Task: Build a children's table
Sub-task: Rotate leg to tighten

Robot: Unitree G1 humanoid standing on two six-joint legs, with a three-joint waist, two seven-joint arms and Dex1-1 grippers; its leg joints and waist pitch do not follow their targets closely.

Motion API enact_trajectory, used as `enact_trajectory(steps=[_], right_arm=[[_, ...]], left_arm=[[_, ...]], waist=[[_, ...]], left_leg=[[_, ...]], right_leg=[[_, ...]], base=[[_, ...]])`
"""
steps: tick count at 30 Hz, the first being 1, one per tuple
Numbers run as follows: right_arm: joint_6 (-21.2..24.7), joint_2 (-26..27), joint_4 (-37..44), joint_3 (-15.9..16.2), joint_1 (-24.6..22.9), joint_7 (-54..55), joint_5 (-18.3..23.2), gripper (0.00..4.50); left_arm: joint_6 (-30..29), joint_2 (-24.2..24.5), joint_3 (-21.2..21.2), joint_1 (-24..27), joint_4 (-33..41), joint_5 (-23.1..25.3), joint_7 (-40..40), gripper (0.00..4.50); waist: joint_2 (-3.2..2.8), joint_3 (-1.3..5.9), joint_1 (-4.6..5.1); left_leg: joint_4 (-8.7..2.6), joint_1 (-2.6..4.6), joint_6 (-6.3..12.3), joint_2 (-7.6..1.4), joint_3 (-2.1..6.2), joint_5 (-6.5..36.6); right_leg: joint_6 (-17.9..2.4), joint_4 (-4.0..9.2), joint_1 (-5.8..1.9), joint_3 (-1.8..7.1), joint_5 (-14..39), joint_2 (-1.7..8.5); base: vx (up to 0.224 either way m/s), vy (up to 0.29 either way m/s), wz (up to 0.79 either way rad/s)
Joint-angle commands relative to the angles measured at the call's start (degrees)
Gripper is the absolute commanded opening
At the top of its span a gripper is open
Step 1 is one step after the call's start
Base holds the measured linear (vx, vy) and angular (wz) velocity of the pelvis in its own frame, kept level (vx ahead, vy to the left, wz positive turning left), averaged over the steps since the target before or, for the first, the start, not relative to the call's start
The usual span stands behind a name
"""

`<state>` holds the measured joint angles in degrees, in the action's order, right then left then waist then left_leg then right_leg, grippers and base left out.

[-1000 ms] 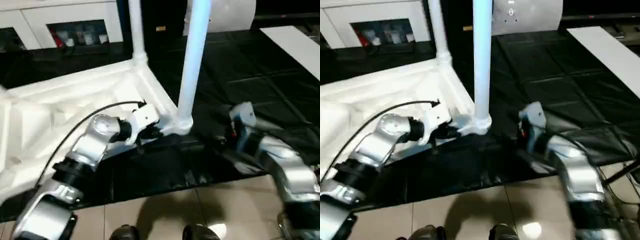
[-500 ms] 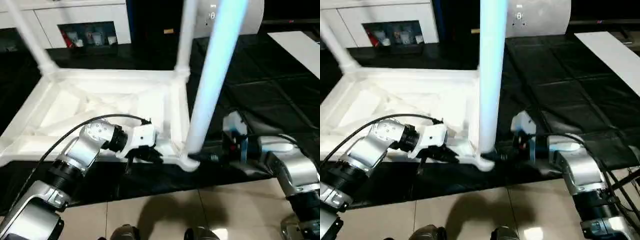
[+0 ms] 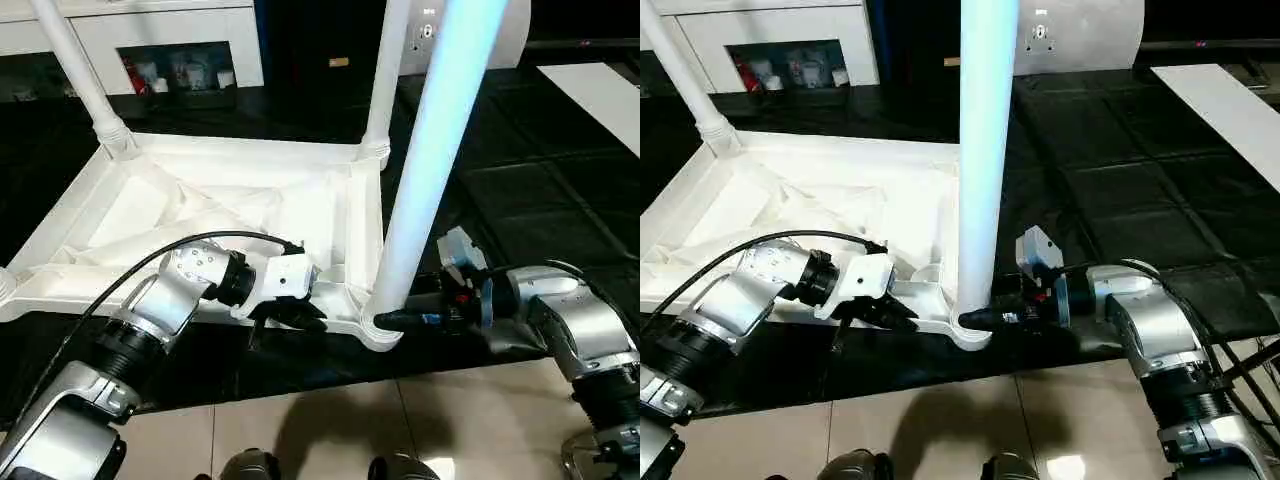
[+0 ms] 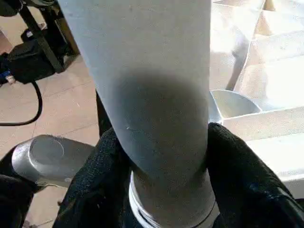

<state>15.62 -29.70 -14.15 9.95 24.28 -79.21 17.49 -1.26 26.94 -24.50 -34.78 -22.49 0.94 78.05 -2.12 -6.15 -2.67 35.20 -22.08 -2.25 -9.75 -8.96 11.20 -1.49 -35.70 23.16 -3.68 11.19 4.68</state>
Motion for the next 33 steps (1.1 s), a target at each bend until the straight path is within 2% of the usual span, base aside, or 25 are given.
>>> enact_trajectory(steps=[1,3,6,9,10,12,13,15,16,19,21,23,24,25,26,27,28,30,32,33], right_arm=[[1.1,0.1,0.8,1.7,-0.2,-2.3,1.1,2.04],[1.4,0.3,1.1,1.7,-0.4,-2.2,1.3,2.03],[5.1,2.0,3.0,1.2,-1.6,1.7,2.0,2.02],[6.4,3.5,4.0,1.1,-2.3,6.1,1.0,2.02],[7.4,6.6,4.0,0.4,-2.5,13.8,-1.2,2.02],[9.4,9.9,4.0,-0.4,-2.5,21.2,-2.9,2.02],[10.5,11.5,4.1,-0.9,-2.4,23.8,-3.0,2.02],[13.3,16.3,4.3,-2.0,-2.0,32.0,-4.4,2.0],[13.5,16.6,4.3,-2.1,-1.9,32.6,-4.5,2.0],[15.7,26.5,1.7,-4.7,0.2,48.3,-6.8,2.0],[15.6,29.2,-0.1,-5.7,1.4,52.9,-7.2,2.0],[14.9,31.3,-1.8,-6.3,2.6,56.8,-8.1,2.0],[13.1,33.3,-3.6,-6.9,3.9,59.9,-8.9,2.0],[11.9,33.7,-4.2,-7.0,4.2,59.8,-8.9,2.0],[11.8,33.7,-4.3,-7.0,4.3,59.8,-9.0,2.55],[10.4,34.2,-4.7,-7.7,4.6,59.7,-8.8,2.69],[9.7,33.8,-4.7,-8.3,4.5,59.1,-8.7,2.72],[9.8,33.3,-4.3,-9.0,4.1,58.9,-9.2,2.99],[10.1,31.3,-2.3,-10.6,2.6,58.6,-8.4,3.18],[9.4,30.2,-1.3,-10.8,1.8,57.4,-8.1,3.18]], left_arm=[[0.4,0.4,-1.3,-0.1,-0.1,0.9,1.4,0.0],[0.0,0.3,-1.3,-0.1,-0.1,0.9,1.2,0.0],[-4.4,-1.3,0.4,-0.6,-0.5,-0.1,-1.7,0.0],[-7.7,-2.4,1.6,-1.1,-0.3,-0.3,-4.5,0.0],[-11.4,-4.1,3.0,-1.8,-0.4,-0.2,-8.6,0.0],[-14.6,-6.1,4.2,-2.3,-0.5,0.1,-13.0,0.0],[-15.8,-7.1,4.6,-2.5,-0.6,0.2,-14.7,0.0],[-19.2,-10.3,6.3,-3.5,-1.1,0.7,-20.7,0.0],[-19.4,-10.5,6.5,-3.6,-1.2,0.8,-21.2,0.0],[-23.6,-16.2,10.2,-6.6,-3.4,1.2,-32.4,0.0],[-24.5,-18.0,11.2,-7.2,-3.5,1.2,-35.7,0.0],[-25.2,-19.9,12.1,-7.7,-3.5,1.6,-38.8,0.0],[-26.0,-21.8,12.5,-7.9,-3.0,2.0,-41.2,0.0],[-26.0,-22.5,12.7,-7.8,-2.8,2.1,-41.8,0.0],[-26.0,-22.6,12.7,-7.8,-2.7,2.1,-41.9,0.0],[-26.2,-23.1,12.3,-7.5,-2.2,2.3,-41.9,0.0],[-25.8,-22.7,11.8,-7.1,-1.9,2.7,-41.3,0.0],[-25.3,-22.1,11.6,-6.9,-1.9,2.9,-40.7,0.0],[-24.0,-19.7,10.7,-6.0,-1.0,2.9,-38.3,0.0],[-23.8,-18.8,10.6,-5.5,-0.5,2.8,-37.3,0.0]], waist=[[0.88,4.56,0.21],[0.9,4.53,0.18],[0.69,4.28,0.2],[0.81,4.01,0.22],[1.02,3.87,0.41],[1.0,3.51,0.83],[1.14,3.43,1.17],[1.21,3.3,1.73],[1.18,3.28,1.83],[1.04,3.48,2.72],[1.08,3.6,3.01],[1.05,3.78,3.17],[1.0,3.83,3.18],[1.05,3.91,3.24],[1.26,3.97,2.99],[1.31,3.91,2.95],[1.24,4.04,2.81],[1.49,4.36,2.66],[1.43,4.67,2.44],[1.35,4.86,2.4]], left_leg=[[-4.21,0.66,6.58,-3.25,0.29,5.0],[-4.23,0.69,6.49,-3.25,0.26,5.3],[-4.41,0.75,5.83,-3.28,0.26,6.2],[-4.63,0.89,4.76,-3.29,0.21,7.9],[-4.75,0.79,3.99,-3.24,0.25,9.2],[-4.99,1.02,2.13,-2.95,0.26,11.4],[-5.12,0.79,1.15,-2.72,0.51,12.5],[-5.5,0.86,0.06,-2.68,0.62,14.1],[-5.57,1.03,-0.14,-2.72,0.68,14.6],[-5.82,0.91,-0.28,-2.57,0.54,13.6],[-5.78,1.12,-0.43,-2.46,0.52,14.1],[-5.59,1.06,0.8,-2.49,0.19,12.4],[-5.53,1.03,1.03,-2.5,0.14,11.7],[-5.4,0.92,1.63,-2.37,0.03,10.4],[-5.25,1.02,2.66,-2.42,-0.12,9.3],[-5.25,0.85,3.13,-2.38,-0.13,8.6],[-5.16,0.67,3.97,-2.4,-0.19,7.4],[-5.04,0.5,5.25,-2.37,-0.17,4.3],[-4.76,0.39,7.22,-2.34,-0.18,0.9],[-4.52,0.12,8.34,-2.32,-0.18,-0.7]], right_leg=[[-16.1,3.99,-3.2,2.82,6.8,3.82],[-16.1,4.07,-3.18,2.82,7.3,3.84],[-16.0,4.17,-3.07,2.84,8.6,3.78],[-15.4,4.62,-2.9,2.92,11.6,3.83],[-14.9,4.77,-2.89,2.97,14.0,3.94],[-13.0,5.36,-2.54,2.9,20.1,3.86],[-11.2,5.7,-2.79,2.74,24.2,3.98],[-9.3,6.05,-2.48,2.69,26.7,3.81],[-9.0,6.14,-2.39,2.69,27.2,3.83],[-9.3,6.2,-2.36,2.65,23.7,3.61],[-9.6,6.3,-2.31,2.63,22.5,3.6],[-10.7,6.13,-2.4,2.85,18.1,3.54],[-11.2,5.98,-2.37,2.89,16.6,3.6],[-11.8,5.97,-2.54,2.83,14.8,3.58],[-12.1,5.92,-2.51,2.93,13.3,3.63],[-12.2,5.87,-2.66,2.91,12.6,3.57],[-12.5,5.64,-2.81,2.89,10.9,3.61],[-13.0,5.12,-3.15,2.79,6.8,3.5],[-14.2,4.49,-3.36,2.73,1.1,3.46],[-14.6,4.03,-3.49,2.7,-1.7,3.44]], base=[[0.0,0.0,0.0],[0.0,0.0,0.0],[0.0,0.0,0.0],[0.0,0.0,0.0],[0.0,0.0,0.0],[0.0,0.0,0.0],[0.0,0.0,0.0],[0.0,0.0,0.0],[0.0,0.0,0.0],[0.0,0.0,0.0],[0.0,0.0,0.0],[0.0,0.0,0.0],[0.0,0.0,0.0],[0.0,0.0,0.0],[0.0,0.0,0.0],[0.0,0.0,0.0],[0.0,0.0,0.0],[0.029,-0.014,0.0],[0.0,0.0,0.0],[0.0,0.0,0.0]])
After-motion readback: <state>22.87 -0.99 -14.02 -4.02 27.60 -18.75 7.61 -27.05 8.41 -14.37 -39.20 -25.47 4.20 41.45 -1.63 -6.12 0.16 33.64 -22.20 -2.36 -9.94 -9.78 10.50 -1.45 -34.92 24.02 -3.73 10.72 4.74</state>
